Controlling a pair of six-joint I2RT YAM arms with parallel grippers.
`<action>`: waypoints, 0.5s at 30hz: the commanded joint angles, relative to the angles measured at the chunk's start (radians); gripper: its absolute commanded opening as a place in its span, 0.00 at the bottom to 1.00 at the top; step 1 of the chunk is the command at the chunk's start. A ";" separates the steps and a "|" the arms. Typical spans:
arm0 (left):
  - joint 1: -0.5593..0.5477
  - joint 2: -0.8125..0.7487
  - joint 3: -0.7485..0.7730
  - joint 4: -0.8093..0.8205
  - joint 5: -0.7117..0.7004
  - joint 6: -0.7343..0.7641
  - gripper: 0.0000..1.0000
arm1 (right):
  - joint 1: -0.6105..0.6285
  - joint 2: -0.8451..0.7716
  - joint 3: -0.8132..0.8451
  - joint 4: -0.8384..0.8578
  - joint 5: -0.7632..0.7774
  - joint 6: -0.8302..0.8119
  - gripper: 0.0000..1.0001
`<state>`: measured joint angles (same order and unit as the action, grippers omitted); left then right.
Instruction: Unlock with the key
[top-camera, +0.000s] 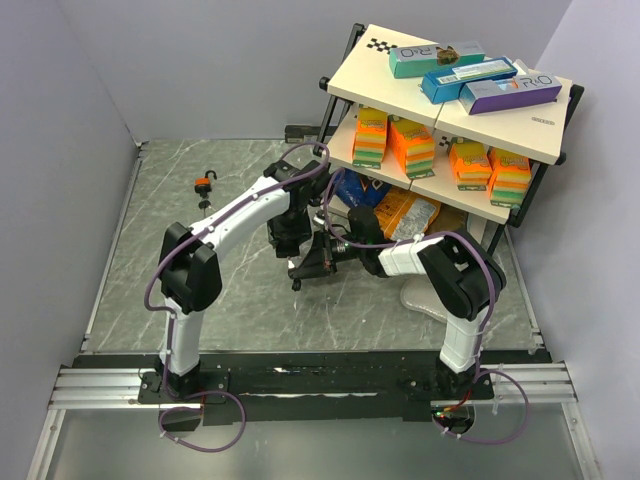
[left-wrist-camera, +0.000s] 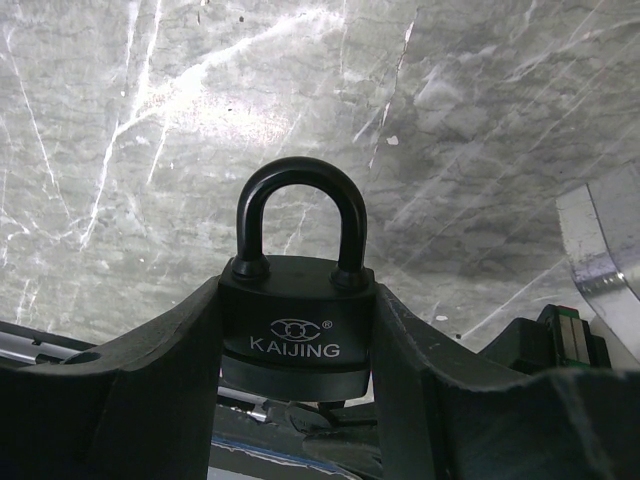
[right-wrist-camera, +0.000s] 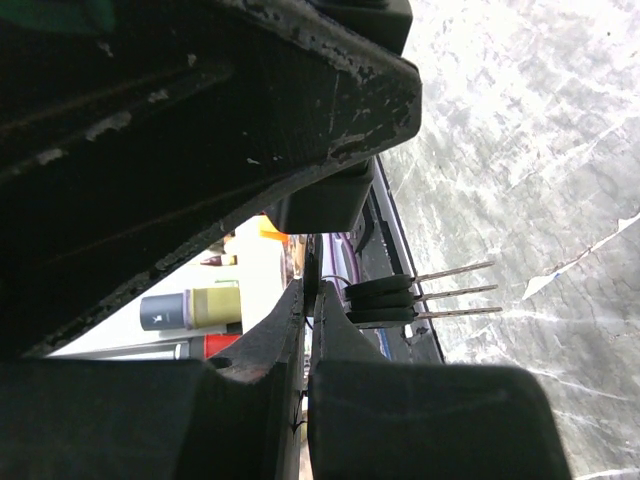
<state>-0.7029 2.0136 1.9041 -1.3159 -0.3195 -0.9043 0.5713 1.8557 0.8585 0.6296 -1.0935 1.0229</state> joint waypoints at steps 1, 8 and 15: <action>-0.017 -0.092 0.015 -0.009 0.007 -0.013 0.01 | -0.011 -0.019 0.010 0.077 -0.002 0.022 0.00; -0.020 -0.092 0.009 -0.005 0.008 -0.007 0.01 | -0.011 -0.029 0.017 0.102 -0.025 0.016 0.00; -0.024 -0.082 0.019 -0.009 0.000 -0.005 0.01 | -0.013 -0.046 0.008 0.082 -0.017 0.006 0.00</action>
<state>-0.7105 1.9999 1.9018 -1.3102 -0.3199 -0.9039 0.5686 1.8538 0.8585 0.6765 -1.1141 1.0351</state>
